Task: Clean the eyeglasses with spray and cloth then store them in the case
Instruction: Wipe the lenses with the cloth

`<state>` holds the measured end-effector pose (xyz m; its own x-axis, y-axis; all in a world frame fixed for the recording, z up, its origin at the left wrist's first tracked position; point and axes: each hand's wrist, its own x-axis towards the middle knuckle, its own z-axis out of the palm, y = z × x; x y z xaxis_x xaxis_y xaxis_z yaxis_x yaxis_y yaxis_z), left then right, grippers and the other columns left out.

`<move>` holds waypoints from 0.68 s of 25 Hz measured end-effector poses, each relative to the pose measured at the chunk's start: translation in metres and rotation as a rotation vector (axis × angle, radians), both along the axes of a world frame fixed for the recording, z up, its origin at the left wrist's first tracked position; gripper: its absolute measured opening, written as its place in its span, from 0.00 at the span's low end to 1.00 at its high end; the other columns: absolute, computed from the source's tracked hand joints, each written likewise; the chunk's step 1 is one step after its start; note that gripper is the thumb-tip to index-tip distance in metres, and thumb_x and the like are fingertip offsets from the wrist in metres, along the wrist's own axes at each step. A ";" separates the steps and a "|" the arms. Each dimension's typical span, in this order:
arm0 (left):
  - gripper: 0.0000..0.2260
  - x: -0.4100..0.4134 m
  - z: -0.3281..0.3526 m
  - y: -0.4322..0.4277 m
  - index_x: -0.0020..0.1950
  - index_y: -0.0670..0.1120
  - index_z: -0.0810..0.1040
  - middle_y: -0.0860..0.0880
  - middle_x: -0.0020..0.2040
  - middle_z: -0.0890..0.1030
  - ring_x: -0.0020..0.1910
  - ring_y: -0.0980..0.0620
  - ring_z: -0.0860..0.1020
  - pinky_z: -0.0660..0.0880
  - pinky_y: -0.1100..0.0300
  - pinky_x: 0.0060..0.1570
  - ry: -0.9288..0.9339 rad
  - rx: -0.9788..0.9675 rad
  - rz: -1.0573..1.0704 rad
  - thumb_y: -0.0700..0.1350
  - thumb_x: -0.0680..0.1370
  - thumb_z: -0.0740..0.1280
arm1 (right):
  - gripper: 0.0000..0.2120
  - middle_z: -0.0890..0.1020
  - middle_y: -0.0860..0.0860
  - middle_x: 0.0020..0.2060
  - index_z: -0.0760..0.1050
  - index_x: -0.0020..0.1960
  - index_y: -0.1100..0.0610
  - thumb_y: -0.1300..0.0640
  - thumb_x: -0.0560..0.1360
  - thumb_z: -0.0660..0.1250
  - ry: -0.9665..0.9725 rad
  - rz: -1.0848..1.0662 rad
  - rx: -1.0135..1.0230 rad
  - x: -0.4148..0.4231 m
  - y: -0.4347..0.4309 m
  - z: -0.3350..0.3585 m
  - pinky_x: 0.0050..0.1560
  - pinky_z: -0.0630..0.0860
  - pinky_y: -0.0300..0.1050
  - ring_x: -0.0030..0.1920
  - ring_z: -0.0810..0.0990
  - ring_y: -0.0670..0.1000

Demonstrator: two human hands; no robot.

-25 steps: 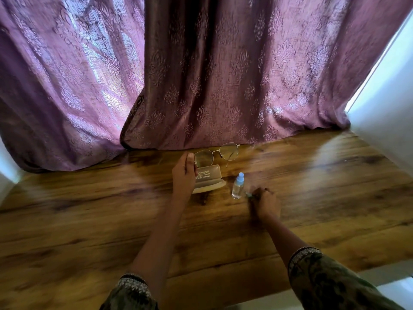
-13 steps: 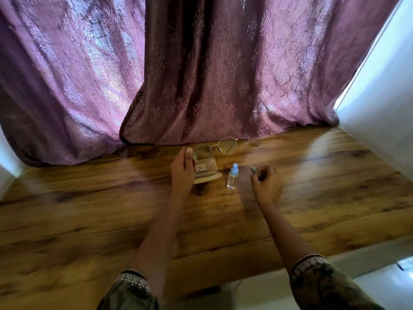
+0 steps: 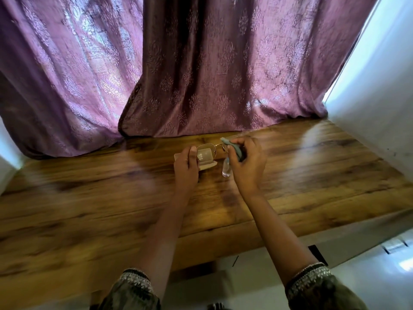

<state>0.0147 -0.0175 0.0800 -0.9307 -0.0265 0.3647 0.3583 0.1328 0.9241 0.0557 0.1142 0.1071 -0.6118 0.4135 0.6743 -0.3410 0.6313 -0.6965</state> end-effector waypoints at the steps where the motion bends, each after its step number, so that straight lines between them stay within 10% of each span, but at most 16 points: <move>1: 0.15 0.003 0.001 0.000 0.35 0.53 0.68 0.52 0.29 0.69 0.28 0.57 0.67 0.67 0.65 0.31 0.010 -0.002 -0.003 0.43 0.81 0.54 | 0.05 0.79 0.55 0.43 0.77 0.46 0.61 0.63 0.70 0.69 -0.004 0.026 0.005 0.002 -0.003 0.001 0.40 0.73 0.34 0.41 0.77 0.49; 7: 0.15 0.019 0.009 0.002 0.35 0.49 0.67 0.51 0.29 0.69 0.25 0.61 0.69 0.66 0.71 0.27 0.032 0.022 -0.029 0.41 0.81 0.54 | 0.06 0.79 0.54 0.42 0.77 0.45 0.60 0.63 0.69 0.71 -0.037 0.062 0.158 0.009 -0.025 0.003 0.41 0.68 0.24 0.39 0.74 0.45; 11: 0.15 0.024 0.013 0.003 0.35 0.49 0.68 0.52 0.29 0.69 0.26 0.64 0.69 0.66 0.72 0.28 0.037 0.062 -0.033 0.40 0.81 0.54 | 0.05 0.78 0.54 0.40 0.79 0.47 0.59 0.61 0.71 0.69 -0.032 0.095 0.292 0.016 -0.038 0.000 0.36 0.78 0.44 0.38 0.78 0.50; 17: 0.16 0.024 0.013 -0.001 0.34 0.50 0.67 0.52 0.29 0.69 0.27 0.60 0.68 0.66 0.70 0.30 0.002 0.059 -0.013 0.41 0.81 0.54 | 0.10 0.79 0.53 0.42 0.79 0.53 0.59 0.59 0.73 0.67 -0.037 0.125 0.327 0.029 -0.030 -0.013 0.40 0.79 0.42 0.41 0.78 0.48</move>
